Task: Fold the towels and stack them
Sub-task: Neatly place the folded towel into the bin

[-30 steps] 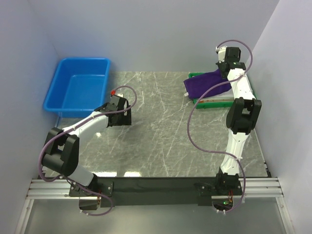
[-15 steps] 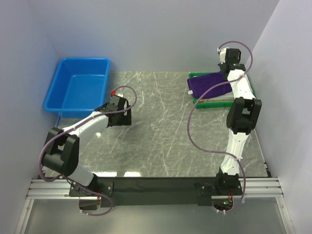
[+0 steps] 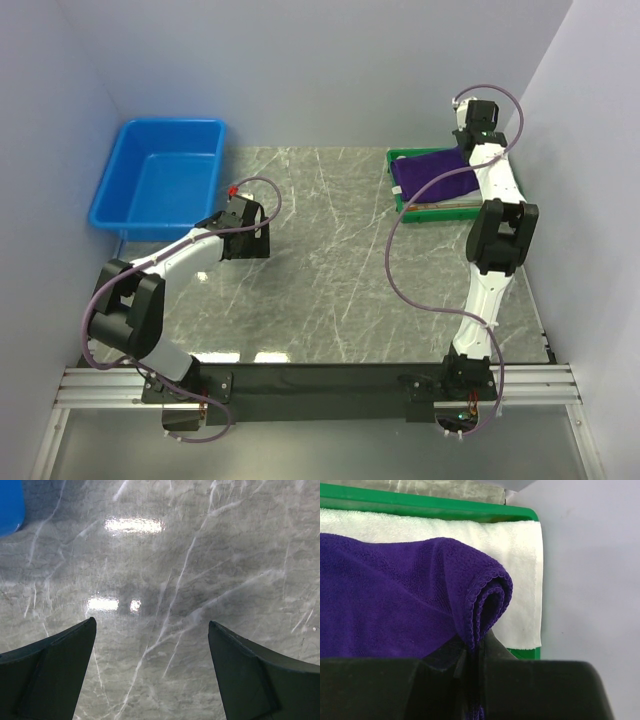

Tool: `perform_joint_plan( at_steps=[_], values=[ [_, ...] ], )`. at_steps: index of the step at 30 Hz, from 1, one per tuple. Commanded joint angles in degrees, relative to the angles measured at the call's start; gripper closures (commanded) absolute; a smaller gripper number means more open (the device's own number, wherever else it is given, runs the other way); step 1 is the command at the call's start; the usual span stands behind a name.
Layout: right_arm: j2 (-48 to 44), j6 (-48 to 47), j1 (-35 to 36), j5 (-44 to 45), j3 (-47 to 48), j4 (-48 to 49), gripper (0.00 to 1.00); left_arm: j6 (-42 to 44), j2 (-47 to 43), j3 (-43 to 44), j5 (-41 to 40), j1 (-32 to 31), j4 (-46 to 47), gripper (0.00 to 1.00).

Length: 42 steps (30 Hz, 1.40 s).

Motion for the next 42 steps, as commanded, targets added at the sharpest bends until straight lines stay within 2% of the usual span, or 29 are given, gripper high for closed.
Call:
perform_joint_plan(
  at_steps=[1,3,8,10,12,14,15,19,21,24,26,27,28,31,32,35,39,42],
  values=[
    [1.96,1.73,-0.66,0.64,1.04,1.94,1.00,1.25,0.17,1.31,0.32,0.26,1.09,0.01],
    [2.92,2.17,-0.66,0.64,1.57,1.41,1.00,1.25,0.17,1.31,0.32,0.26,1.00,0.01],
    [4.42,4.19,-0.75,4.06,1.83,1.32,0.90,1.16,0.17,1.40,0.24,0.26,0.92,0.01],
    [4.51,4.98,-0.75,5.29,1.48,2.11,0.77,1.25,0.17,1.31,0.24,0.26,0.92,0.01],
    [4.60,5.94,-0.66,5.03,1.92,2.20,0.61,1.16,0.08,1.40,0.41,0.26,0.92,0.01],
    [4.33,7.79,-0.66,6.60,2.53,2.46,0.52,1.16,0.08,1.49,0.41,0.26,0.83,0.01],
    [3.98,8.66,-0.66,7.66,2.62,2.99,0.45,1.25,-0.09,1.49,0.41,0.26,0.83,0.01],
    [1.00,15.50,-0.66,13.02,2.54,4.04,0.37,1.25,-0.79,1.49,-0.03,0.26,0.65,0.01],
    [-2.85,19.63,-0.40,11.82,-0.61,5.62,0.36,1.16,-1.41,1.75,0.15,0.26,0.48,0.01],
    [-9.43,22.72,0.30,3.13,-6.58,10.35,0.37,1.16,-2.55,1.93,0.23,0.26,0.30,0.01],
    [-11.92,26.24,1.18,-7.68,-11.95,12.65,0.44,1.16,-3.86,1.84,0.24,0.26,0.30,0.01],
    [-12.97,30.17,1.44,-10.76,-13.19,14.31,0.53,1.08,-4.39,1.84,0.32,0.26,0.30,0.01],
    [-12.98,31.86,1.62,-18.01,-14.33,14.85,0.57,1.08,-4.84,1.75,0.67,0.26,0.30,0.01],
    [-10.44,39.68,2.15,-27.02,-14.78,17.22,0.70,1.08,-6.77,1.40,0.76,0.26,0.39,0.01],
    [-9.74,41.53,2.24,-32.79,-15.13,18.53,0.71,0.99,-7.64,1.14,0.76,0.26,0.39,0.01],
    [-7.28,49.61,2.68,-38.89,-18.11,26.00,0.72,0.99,-9.49,0.44,0.67,0.26,0.39,0.01],
    [-2.54,59.09,3.20,-45.30,-19.44,34.78,0.74,0.99,-10.99,0.00,0.32,0.26,0.30,0.01],
    [1.06,62.45,3.82,-46.38,-18.39,36.48,0.74,1.07,-11.61,-0.36,0.50,0.17,0.30,0.01]
  ],
)
